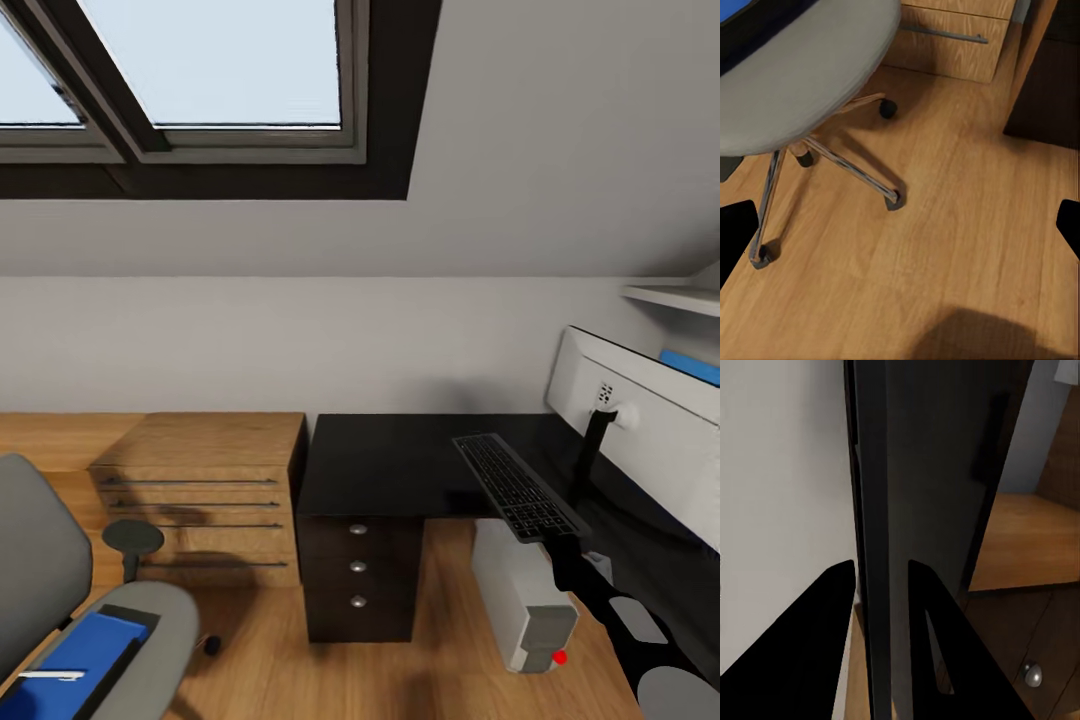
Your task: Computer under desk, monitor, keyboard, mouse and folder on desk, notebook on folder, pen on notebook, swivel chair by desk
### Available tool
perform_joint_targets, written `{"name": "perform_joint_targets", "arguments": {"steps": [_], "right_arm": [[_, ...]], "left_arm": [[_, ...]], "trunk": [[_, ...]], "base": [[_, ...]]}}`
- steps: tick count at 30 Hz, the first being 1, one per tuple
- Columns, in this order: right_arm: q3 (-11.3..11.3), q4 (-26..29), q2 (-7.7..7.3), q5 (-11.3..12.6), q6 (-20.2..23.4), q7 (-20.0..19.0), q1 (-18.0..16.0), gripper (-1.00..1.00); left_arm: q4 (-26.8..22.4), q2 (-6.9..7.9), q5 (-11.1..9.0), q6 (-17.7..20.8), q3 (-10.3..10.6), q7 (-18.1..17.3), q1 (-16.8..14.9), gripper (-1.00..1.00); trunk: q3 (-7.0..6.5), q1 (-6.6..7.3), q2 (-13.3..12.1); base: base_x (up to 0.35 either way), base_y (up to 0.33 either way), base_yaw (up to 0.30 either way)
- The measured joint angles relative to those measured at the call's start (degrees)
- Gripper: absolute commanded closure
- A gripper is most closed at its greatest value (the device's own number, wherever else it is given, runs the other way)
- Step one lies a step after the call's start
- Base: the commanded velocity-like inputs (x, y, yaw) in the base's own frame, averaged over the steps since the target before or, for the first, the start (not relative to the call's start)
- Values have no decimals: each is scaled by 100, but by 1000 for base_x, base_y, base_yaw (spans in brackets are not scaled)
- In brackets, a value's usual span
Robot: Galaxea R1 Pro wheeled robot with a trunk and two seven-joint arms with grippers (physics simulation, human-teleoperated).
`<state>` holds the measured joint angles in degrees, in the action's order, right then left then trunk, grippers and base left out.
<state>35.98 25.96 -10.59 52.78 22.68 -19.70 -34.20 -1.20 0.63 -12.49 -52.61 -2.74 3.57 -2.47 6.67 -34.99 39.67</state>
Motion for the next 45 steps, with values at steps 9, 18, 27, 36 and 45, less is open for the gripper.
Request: {"name": "perform_joint_targets", "arguments": {"steps": [9,18,27,36,45], "right_arm": [[-10,-55,2,-3,-3,8,0,100],[-9,-82,2,4,-3,2,-1,100],[-9,-95,2,-6,-4,8,0,100],[-5,-164,-2,-11,-6,5,0,100],[-6,-168,-4,11,-1,-1,-1,100]], "left_arm": [[-6,-16,0,-6,-7,1,5,-100],[-6,-19,-1,-5,-8,1,5,-100],[-6,-21,0,2,-8,1,5,-100],[-6,-51,0,3,-8,1,5,-100],[-6,-54,-1,19,-8,8,5,-100]], "trunk": [[0,0,0],[0,3,1],[0,3,1],[0,3,1],[0,0,0]], "base": [[3,0,-24],[235,0,-1],[281,-5,0],[278,-79,0],[88,-22,0]]}}
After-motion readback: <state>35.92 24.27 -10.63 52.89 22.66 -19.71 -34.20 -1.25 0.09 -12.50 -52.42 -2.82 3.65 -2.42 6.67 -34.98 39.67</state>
